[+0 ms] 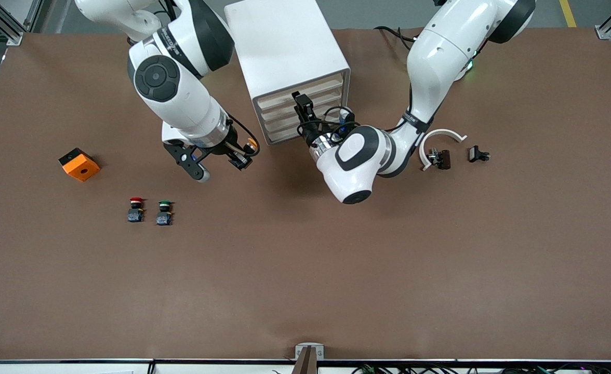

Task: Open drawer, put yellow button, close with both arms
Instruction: 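Pull the drawer open with the left gripper while the right gripper carries the button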

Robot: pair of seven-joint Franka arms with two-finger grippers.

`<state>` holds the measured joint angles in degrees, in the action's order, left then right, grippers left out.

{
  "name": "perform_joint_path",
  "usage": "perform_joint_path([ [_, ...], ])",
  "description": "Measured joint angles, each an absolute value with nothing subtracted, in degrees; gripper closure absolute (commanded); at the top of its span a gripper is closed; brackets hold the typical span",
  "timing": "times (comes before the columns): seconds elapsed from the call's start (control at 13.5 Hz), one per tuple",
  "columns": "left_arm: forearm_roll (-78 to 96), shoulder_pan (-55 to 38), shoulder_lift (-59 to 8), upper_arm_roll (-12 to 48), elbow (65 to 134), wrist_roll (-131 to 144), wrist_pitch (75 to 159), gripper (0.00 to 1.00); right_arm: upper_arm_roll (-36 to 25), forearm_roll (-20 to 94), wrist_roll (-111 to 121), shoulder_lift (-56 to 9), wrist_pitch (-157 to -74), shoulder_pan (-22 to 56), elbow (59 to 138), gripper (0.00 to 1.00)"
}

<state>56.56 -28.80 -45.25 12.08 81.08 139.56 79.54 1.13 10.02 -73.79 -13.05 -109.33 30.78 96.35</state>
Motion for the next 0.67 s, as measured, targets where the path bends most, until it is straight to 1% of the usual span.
perform_joint_path([
  [0.07, 56.56, -28.99, -45.66, 12.08, 81.12, 139.56, 79.33, 0.5, 1.1, 10.02, -73.8, -13.07, -109.35, 30.91, 96.36, 1.0],
  [0.15, 56.56, -29.12, -46.07, 12.08, 81.13, 139.56, 79.16, 0.61, 1.05, 10.02, -73.87, -13.19, -109.44, 31.18, 96.35, 1.0],
  [0.22, 56.56, -29.23, -46.41, 12.08, 81.13, 139.56, 79.07, 0.79, 1.02, 10.02, -74.13, -13.39, -109.78, 31.5, 96.36, 1.0],
  [0.3, 56.56, -29.37, -46.66, 12.08, 81.13, 139.56, 78.98, 0.93, 1.02, 9.98, -74.55, -13.66, -110.24, 31.73, 96.36, 1.0],
  [0.37, 56.56, -29.58, -46.79, 12.08, 81.13, 139.56, 78.94, 1.0, 1.01, 9.96, -74.86, -14.0, -110.8, 31.86, 96.36, 1.0],
  [0.67, 56.54, -30.31, -46.81, 11.89, 81.12, 139.57, 78.96, 1.0, 0.98, 9.95, -75.41, -14.89, -111.83, 31.96, 96.36, 1.0],
])
